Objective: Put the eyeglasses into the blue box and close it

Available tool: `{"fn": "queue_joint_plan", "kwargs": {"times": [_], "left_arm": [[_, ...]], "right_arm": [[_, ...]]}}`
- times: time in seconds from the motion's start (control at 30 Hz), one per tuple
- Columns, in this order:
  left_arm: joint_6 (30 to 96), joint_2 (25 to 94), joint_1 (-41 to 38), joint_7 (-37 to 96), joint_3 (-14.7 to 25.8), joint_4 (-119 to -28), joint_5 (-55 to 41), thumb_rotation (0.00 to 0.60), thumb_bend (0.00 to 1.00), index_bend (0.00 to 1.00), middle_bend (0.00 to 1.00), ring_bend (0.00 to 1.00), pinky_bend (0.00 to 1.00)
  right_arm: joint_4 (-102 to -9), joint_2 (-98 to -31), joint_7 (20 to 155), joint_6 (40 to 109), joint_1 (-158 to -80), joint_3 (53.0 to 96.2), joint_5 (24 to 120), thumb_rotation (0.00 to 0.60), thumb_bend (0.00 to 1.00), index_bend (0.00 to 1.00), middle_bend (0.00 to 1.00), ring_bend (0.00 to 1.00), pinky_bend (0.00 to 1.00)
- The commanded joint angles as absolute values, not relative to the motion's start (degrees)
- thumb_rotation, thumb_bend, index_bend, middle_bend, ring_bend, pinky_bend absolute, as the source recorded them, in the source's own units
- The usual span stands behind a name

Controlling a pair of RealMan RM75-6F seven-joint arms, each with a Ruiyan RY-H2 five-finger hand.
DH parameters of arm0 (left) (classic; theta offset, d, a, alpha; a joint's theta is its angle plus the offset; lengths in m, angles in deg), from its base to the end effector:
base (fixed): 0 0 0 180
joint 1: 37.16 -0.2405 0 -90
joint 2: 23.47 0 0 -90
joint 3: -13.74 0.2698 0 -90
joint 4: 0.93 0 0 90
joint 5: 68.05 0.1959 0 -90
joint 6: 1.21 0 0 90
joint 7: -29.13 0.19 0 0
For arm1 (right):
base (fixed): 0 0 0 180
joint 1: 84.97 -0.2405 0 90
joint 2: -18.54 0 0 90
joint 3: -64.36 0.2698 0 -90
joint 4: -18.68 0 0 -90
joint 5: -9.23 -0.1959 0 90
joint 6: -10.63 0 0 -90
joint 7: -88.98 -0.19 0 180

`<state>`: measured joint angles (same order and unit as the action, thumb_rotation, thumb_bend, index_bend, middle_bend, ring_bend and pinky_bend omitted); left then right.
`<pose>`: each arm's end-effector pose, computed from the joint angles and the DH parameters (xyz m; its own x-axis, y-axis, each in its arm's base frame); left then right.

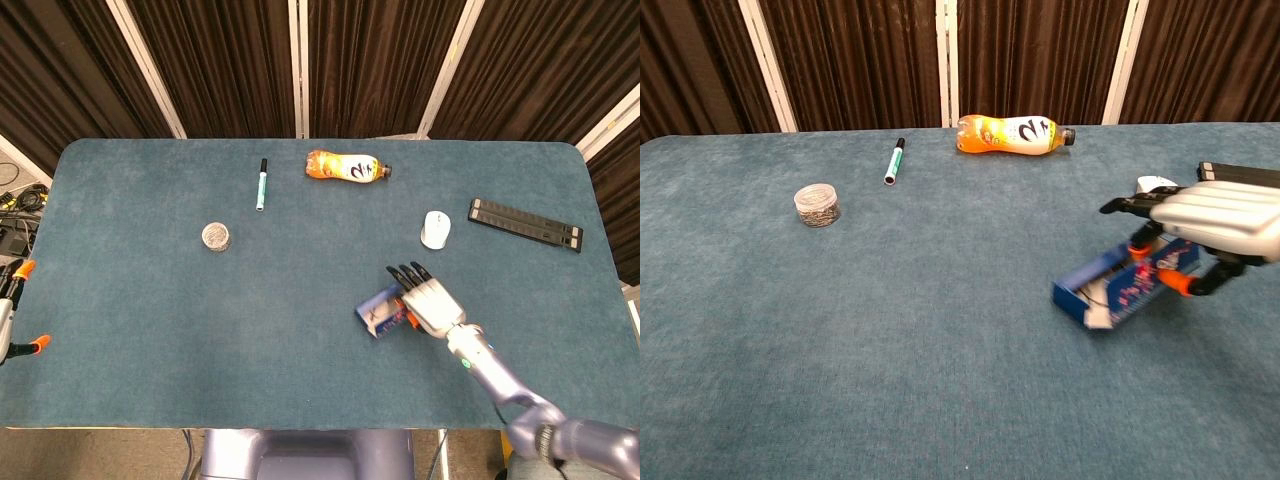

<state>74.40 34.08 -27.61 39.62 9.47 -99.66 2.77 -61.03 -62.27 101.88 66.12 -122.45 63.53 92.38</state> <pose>-0.3365 0.2512 0.1985 0.5069 0.1365 0.8511 0.8398 0.1445 -0.5233 -0.2140 -0.3545 0.0015 0.6846 -0.2134 0.6970 -0.6779 -0.5380 0.5010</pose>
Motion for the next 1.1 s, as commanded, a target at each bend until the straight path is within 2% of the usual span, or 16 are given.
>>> {"fn": "queue_joint_plan", "kwargs": {"times": [0.03,0.2,0.33,0.77,0.87,0.93,1.0,1.03,1.1], "left_arm": [[74.31,34.07,-27.6,39.6,9.49,-99.61,2.73,0.6,0.0,0.0,0.0,0.0,0.0],[74.25,34.09,-27.54,39.69,9.46,-99.66,2.74,0.6,0.0,0.0,0.0,0.0,0.0],[74.08,34.17,-27.48,39.86,9.5,-99.59,2.63,0.6,0.0,0.0,0.0,0.0,0.0],[73.5,34.35,-27.23,40.01,9.4,-99.14,2.04,0.6,0.0,0.0,0.0,0.0,0.0],[73.39,34.4,-27.17,40.11,9.4,-99.09,1.95,0.6,0.0,0.0,0.0,0.0,0.0],[73.39,34.43,-27.16,40.16,9.39,-99.09,1.92,0.6,0.0,0.0,0.0,0.0,0.0],[73.42,34.46,-27.16,40.23,9.4,-99.12,1.93,0.6,0.0,0.0,0.0,0.0,0.0],[73.44,34.47,-27.16,40.27,9.42,-99.13,1.95,0.6,0.0,0.0,0.0,0.0,0.0],[73.48,34.52,-27.18,40.37,9.45,-99.17,1.97,0.6,0.0,0.0,0.0,0.0,0.0]], "right_arm": [[-64.71,-58.36,101.17,67.27,-121.94,61.58,95.75,0.6,0.47,0.66,0.0,0.0,0.0],[-67.07,-56.8,104.37,65.16,-123.37,62.12,96.11,0.6,0.47,0.65,0.0,0.0,0.0],[-66.68,-58.56,107.94,61.93,-124.83,63.08,94.18,0.6,0.47,0.65,0.0,0.0,0.0],[-66.2,-61.3,113.88,58.87,-126.58,65.51,89.21,0.6,0.47,0.64,0.0,0.0,0.0],[-66.04,-61.52,114.6,59.09,-126.46,65.5,88.75,0.6,0.47,0.5,0.0,0.0,0.0],[-66.05,-61.58,114.88,59.27,-126.36,65.49,88.58,0.6,0.43,0.28,0.0,0.0,0.0],[-66.19,-61.63,114.88,59.74,-126.2,65.61,88.48,0.6,0.36,0.12,0.0,0.0,0.0],[-66.22,-61.67,114.87,60.02,-126.11,65.67,88.5,0.6,0.31,0.06,0.0,0.0,0.0],[-66.29,-61.82,114.92,61.08,-125.82,65.88,88.75,0.6,0.23,0.01,0.0,0.0,0.0]]}}
